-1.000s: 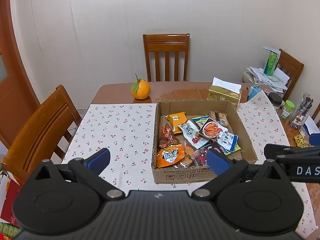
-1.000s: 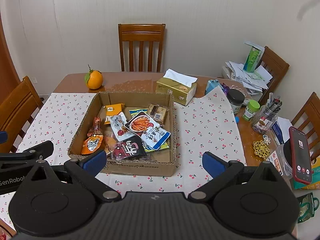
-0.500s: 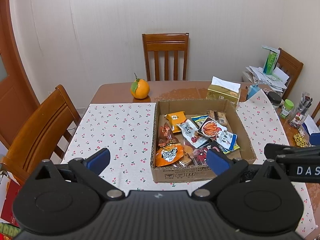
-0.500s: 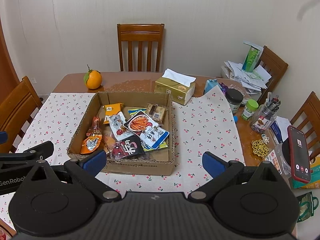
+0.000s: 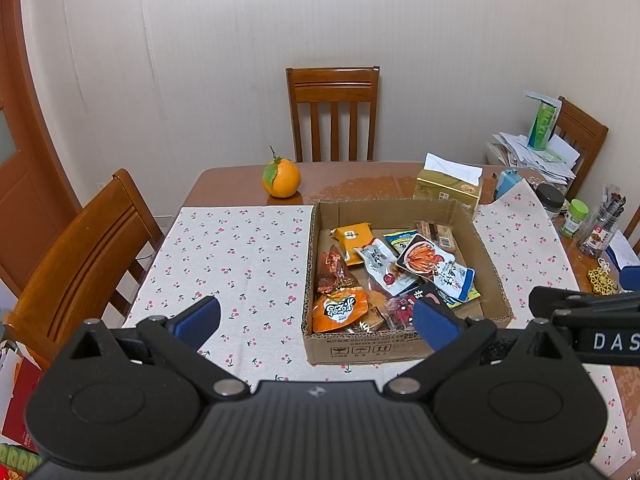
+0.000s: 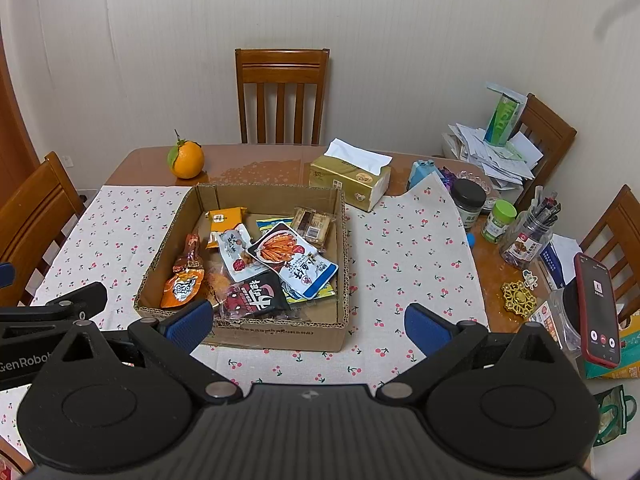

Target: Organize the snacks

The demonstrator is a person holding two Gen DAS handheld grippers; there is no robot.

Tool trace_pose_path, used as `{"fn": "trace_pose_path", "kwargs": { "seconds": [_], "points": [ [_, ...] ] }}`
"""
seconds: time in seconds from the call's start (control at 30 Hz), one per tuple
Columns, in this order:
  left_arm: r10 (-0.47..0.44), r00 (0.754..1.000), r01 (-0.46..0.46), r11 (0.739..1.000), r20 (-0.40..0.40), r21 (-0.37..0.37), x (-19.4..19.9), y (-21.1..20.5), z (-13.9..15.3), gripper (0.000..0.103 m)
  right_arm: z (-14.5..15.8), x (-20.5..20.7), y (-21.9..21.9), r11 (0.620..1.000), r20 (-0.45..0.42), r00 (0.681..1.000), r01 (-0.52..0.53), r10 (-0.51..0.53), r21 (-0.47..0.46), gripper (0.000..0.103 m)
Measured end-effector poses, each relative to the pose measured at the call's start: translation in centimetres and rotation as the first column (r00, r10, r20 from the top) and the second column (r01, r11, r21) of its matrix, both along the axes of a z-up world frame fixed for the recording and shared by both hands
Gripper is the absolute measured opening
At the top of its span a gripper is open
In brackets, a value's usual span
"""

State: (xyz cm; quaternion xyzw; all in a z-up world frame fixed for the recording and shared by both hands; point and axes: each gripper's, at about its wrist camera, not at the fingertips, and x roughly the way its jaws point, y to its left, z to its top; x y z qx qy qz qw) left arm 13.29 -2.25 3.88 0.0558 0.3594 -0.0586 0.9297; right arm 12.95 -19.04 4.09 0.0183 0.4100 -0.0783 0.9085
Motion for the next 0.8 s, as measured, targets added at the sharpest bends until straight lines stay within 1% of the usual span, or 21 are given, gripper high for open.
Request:
{"fn": "trace_pose_path", "kwargs": {
  "seconds": [0.8],
  "points": [
    [-0.003, 1.0, 0.003, 1.0, 0.0, -0.003, -0.18, 0.05, 0.06, 0.102, 0.04, -0.44, -0.11, 1.0, 0.002, 1.0, -0.002, 0.002, -0.003, 0.103]
  ]
}}
